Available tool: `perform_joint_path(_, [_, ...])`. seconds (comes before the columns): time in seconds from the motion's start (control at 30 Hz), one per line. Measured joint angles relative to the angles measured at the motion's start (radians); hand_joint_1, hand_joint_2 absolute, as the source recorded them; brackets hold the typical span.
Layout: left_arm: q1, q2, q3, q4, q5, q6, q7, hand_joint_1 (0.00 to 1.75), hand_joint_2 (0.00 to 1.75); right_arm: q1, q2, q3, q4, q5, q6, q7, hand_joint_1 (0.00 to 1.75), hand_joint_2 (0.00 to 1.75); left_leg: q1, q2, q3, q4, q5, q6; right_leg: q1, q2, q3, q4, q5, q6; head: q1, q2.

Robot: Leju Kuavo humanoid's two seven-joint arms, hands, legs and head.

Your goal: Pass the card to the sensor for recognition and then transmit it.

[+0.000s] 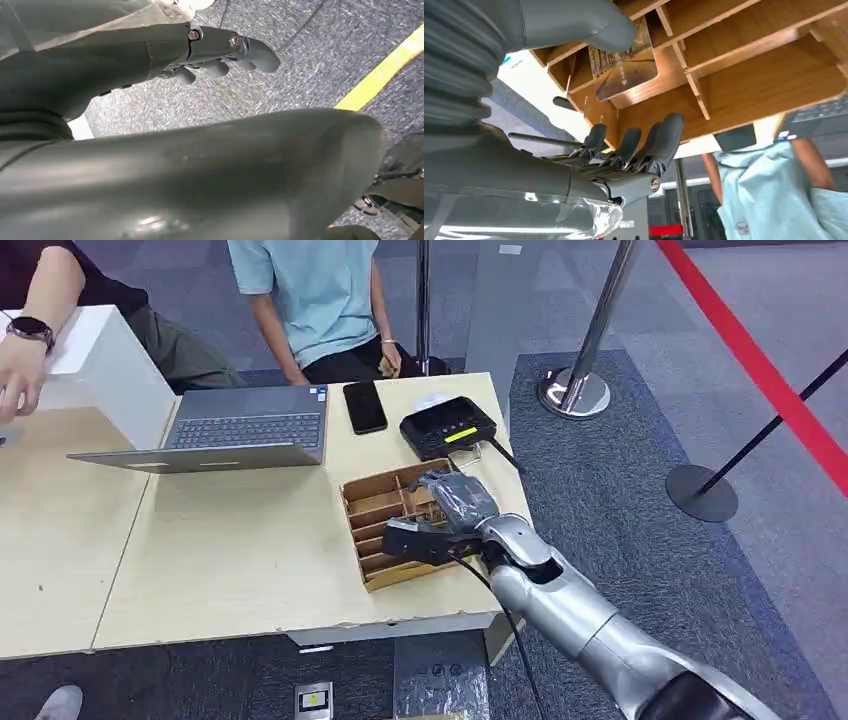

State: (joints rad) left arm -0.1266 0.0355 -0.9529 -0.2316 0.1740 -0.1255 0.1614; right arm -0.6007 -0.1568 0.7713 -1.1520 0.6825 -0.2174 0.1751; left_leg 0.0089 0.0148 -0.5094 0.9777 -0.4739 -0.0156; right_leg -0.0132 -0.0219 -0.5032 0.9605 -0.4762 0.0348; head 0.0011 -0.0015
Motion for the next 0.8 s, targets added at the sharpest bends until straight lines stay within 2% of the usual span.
perform_joint_path(0.5, [0.0,0.0,-0.005,0.0,0.009,0.0,0.0,0.0,0.0,-0.01,0.004,0.002,0.071,-0.006,0.0,-0.01,0.65,1.75,0.0,0.0,0.0,0.0,0.0,0.0,0.0,0.0,0.0,0.0,0.0,0.0,0.0,0.0])
perform_joint_path(0.57, [0.0,0.0,-0.005,0.0,0.012,0.0,0.0,0.0,0.0,-0.01,0.004,0.002,0.077,-0.008,0.0,-0.012,0.8,1.75,0.0,0.0,0.0,0.0,0.0,0.0,0.0,0.0,0.0,0.0,0.0,0.0,0.0,0.0])
perform_joint_path(0.6, [0.0,0.0,-0.005,0.0,0.012,0.0,0.0,0.0,0.0,-0.01,0.004,0.002,0.08,-0.009,-0.001,-0.012,0.82,1.75,0.0,0.0,0.0,0.0,0.0,0.0,0.0,0.0,0.0,0.0,0.0,0.0,0.0,0.0])
perform_joint_path(0.63, [0.0,0.0,-0.005,0.0,0.013,0.0,0.0,0.0,0.0,-0.01,0.004,0.002,0.083,-0.01,-0.001,-0.014,1.05,1.75,0.0,0.0,0.0,0.0,0.0,0.0,0.0,0.0,0.0,0.0,0.0,0.0,0.0,0.0])
perform_joint_path(0.67, [0.0,0.0,-0.005,0.0,0.014,0.0,0.0,0.0,0.0,-0.01,0.004,0.003,0.086,-0.011,-0.002,-0.015,1.4,1.75,0.0,0.0,0.0,0.0,0.0,0.0,0.0,0.0,0.0,0.0,0.0,0.0,0.0,0.0])
perform_joint_path(0.7, [0.0,0.0,-0.005,0.0,0.014,0.0,0.0,0.0,0.0,-0.01,0.004,0.003,0.089,-0.013,-0.003,-0.016,1.4,1.75,0.0,0.0,0.0,0.0,0.0,0.0,0.0,0.0,0.0,0.0,0.0,0.0,0.0,0.0])
perform_joint_path(0.77, [0.0,0.0,-0.005,0.0,0.014,0.0,0.0,0.0,0.0,-0.009,0.004,0.005,0.095,-0.016,-0.007,-0.017,1.61,1.75,0.0,0.0,0.0,0.0,0.0,0.0,0.0,0.0,0.0,0.0,0.0,0.0,0.0,0.0])
perform_joint_path(0.8, [0.0,0.0,-0.005,0.0,0.014,0.0,0.0,0.0,0.0,-0.009,0.004,0.006,0.098,-0.017,-0.01,-0.018,1.61,1.75,0.0,0.0,0.0,0.0,0.0,0.0,0.0,0.0,0.0,0.0,0.0,0.0,0.0,0.0])
